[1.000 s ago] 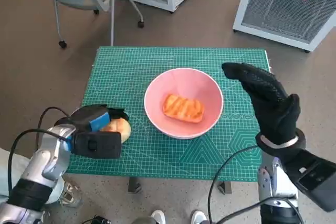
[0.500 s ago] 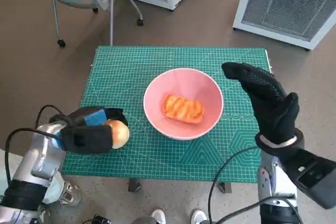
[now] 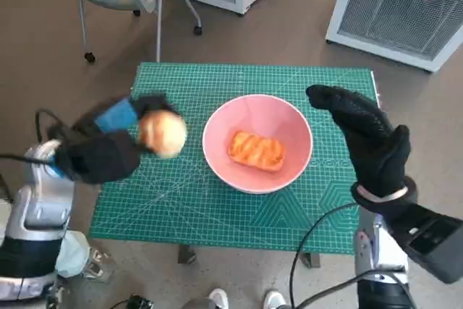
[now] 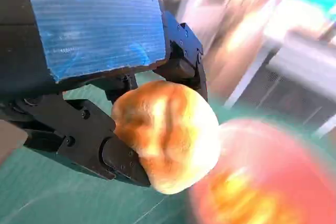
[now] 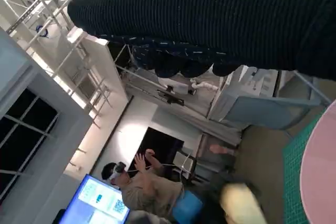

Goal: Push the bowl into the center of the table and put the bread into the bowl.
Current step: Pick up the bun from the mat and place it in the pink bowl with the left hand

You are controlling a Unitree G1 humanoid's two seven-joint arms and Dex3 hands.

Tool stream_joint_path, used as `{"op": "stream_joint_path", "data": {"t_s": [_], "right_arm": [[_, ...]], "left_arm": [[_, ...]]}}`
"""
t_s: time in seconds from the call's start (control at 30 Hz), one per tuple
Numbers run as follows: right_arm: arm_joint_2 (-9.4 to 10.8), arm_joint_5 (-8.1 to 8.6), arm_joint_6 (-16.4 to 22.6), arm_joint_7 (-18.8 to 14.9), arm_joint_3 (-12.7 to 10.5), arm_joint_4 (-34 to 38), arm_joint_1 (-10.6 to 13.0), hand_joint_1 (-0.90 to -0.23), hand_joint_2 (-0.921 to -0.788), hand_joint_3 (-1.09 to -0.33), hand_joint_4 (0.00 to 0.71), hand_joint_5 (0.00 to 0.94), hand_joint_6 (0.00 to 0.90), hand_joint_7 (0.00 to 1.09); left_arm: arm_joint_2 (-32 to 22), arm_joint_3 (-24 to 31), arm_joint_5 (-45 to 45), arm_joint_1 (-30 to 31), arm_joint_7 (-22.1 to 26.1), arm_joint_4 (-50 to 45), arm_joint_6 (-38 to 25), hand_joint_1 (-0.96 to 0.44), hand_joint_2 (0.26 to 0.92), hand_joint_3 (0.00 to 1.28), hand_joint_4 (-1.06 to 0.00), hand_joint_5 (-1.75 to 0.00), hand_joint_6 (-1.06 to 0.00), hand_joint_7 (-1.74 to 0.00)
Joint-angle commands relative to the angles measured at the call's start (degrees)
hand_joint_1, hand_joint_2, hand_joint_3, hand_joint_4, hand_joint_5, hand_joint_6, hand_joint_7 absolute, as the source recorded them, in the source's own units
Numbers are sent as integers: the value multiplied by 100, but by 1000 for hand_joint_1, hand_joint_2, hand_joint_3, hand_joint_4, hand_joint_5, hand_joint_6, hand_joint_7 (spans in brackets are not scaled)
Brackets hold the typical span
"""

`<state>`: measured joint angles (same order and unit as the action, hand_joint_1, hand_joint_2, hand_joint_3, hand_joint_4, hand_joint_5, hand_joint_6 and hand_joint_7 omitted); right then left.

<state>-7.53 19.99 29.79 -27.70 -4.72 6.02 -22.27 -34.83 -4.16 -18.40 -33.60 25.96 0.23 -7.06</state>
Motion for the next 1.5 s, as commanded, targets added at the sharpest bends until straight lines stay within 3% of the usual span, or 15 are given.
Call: {"op": "stream_joint_path", "data": {"t_s": [0.03, 0.3, 0.63, 0.83, 0.9, 0.97, 1.0, 1.07, 1.13, 1.2, 1.3, 1.5], "right_arm": [[19, -32, 7, -12, -2, 129, -15, -690, -921, -692, 69, 1, -1, 457], [-22, -19, 26, -41, -1, 118, 20, -693, -921, -692, 68, 1, -1, 456], [-72, 22, 8, -53, -18, 50, 60, -690, -921, -695, 66, 0, -1, 453], [-79, 28, 8, -43, -23, 22, 83, -684, -921, -696, 65, 0, -1, 452], [-77, 20, 8, -31, -24, 4, 97, -681, -921, -696, 65, 0, -1, 451], [-76, 10, 7, -16, -26, -23, 114, -679, -921, -696, 65, 0, -1, 451], [-76, 6, 5, -10, -27, -34, 120, -677, -921, -696, 65, 0, -1, 451], [-79, -8, 3, 9, -33, -73, 144, -672, -921, -696, 65, 0, -1, 451], [-84, -19, 6, 21, -43, -101, 166, -669, -921, -696, 65, 0, -1, 451], [-94, -23, 12, 31, -60, -110, 178, -666, -921, -696, 65, 0, -1, 451], [-104, -27, 12, 47, -85, -117, 187, -665, -921, -698, 65, 0, -1, 451], [-94, -22, 1, 66, -120, -129, 195, -660, -921, -699, 65, 1, -1, 452]], "left_arm": [[364, -181, -247, -251, -500, -130, 163, 2, 899, 17, -810, -1018, -708, -1100], [889, -656, -683, -716, -1092, 279, 714, 2, 894, 15, -816, -1086, -742, -987], [1490, -1165, -883, -1259, -1455, 1216, 1517, 1, 887, 26, -784, -1212, -807, -819], [1725, -1431, -959, -1489, -1611, 2113, 2082, 1, 897, 26, -795, -1136, -726, -976], [1747, -1527, -974, -1546, -1468, 2368, 2095, 0, 909, 60, -749, -1166, -642, -1078], [1738, -1602, -979, -1583, -1217, 2469, 1945, 0, 915, 144, -638, -1240, -529, -1235], [1728, -1631, -978, -1594, -1094, 2472, 1850, -48, 882, 139, -525, -928, -449, -987], [1689, -1705, -1003, -1599, -712, 2332, 1467, -136, 875, 82, -429, -404, -419, -515], [1655, -1744, -1034, -1585, -441, 2190, 1193, -202, 880, 50, -345, -207, -390, -296], [1628, -1766, -1089, -1565, -280, 2076, 1003, -271, 885, 30, -279, -85, -366, -152], [1607, -1763, -1134, -1531, -193, 1983, 895, -325, 889, 19, -230, -28, -352, -78], [1588, -1609, -893, -1442, -296, 2038, 1240, -380, 893, 11, -165, -4, -327, -30]]}}
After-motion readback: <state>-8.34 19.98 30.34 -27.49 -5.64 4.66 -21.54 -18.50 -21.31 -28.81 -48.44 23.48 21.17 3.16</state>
